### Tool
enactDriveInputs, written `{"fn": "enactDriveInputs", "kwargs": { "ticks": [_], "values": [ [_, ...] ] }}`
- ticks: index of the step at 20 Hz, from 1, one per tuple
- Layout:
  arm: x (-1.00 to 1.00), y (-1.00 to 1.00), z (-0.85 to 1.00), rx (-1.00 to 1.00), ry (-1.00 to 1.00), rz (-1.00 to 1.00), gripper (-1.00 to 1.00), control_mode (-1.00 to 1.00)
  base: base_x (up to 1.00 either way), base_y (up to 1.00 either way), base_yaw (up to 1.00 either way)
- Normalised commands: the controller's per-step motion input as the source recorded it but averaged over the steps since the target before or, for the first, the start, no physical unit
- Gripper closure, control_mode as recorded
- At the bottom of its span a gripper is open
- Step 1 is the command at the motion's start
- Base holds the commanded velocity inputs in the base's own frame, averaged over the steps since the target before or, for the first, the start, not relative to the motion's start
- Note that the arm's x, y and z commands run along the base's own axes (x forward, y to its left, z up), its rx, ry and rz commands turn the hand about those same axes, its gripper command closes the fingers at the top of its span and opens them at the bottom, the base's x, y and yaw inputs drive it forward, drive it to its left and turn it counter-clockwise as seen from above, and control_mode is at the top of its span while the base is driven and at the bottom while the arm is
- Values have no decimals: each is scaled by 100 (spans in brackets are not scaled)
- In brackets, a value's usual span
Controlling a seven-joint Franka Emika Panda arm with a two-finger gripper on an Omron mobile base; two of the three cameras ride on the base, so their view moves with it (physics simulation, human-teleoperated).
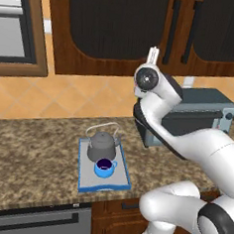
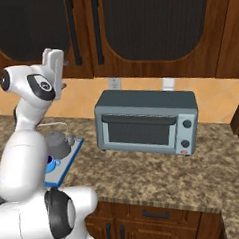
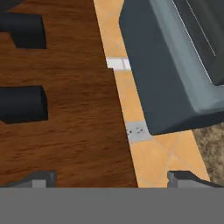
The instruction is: Pick the kettle from the counter and place it on the tray. Then pick the mug from the cabinet and place it on the tray. Then close the cabinet doors.
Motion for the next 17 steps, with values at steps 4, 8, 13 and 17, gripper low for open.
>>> {"fn": "enactDriveInputs", "kwargs": {
  "ticks": [4, 8, 13, 17],
  "values": [
    [83, -32, 0, 2, 20, 13, -100, -100, 0, 0, 0],
    [78, -27, -3, 2, 19, 13, -100, -100, 0, 0, 0],
    [62, -26, -21, 1, 17, 12, -100, -100, 0, 0, 0],
    [65, -16, -30, 0, 20, 9, -100, -100, 0, 0, 0]
  ]
}}
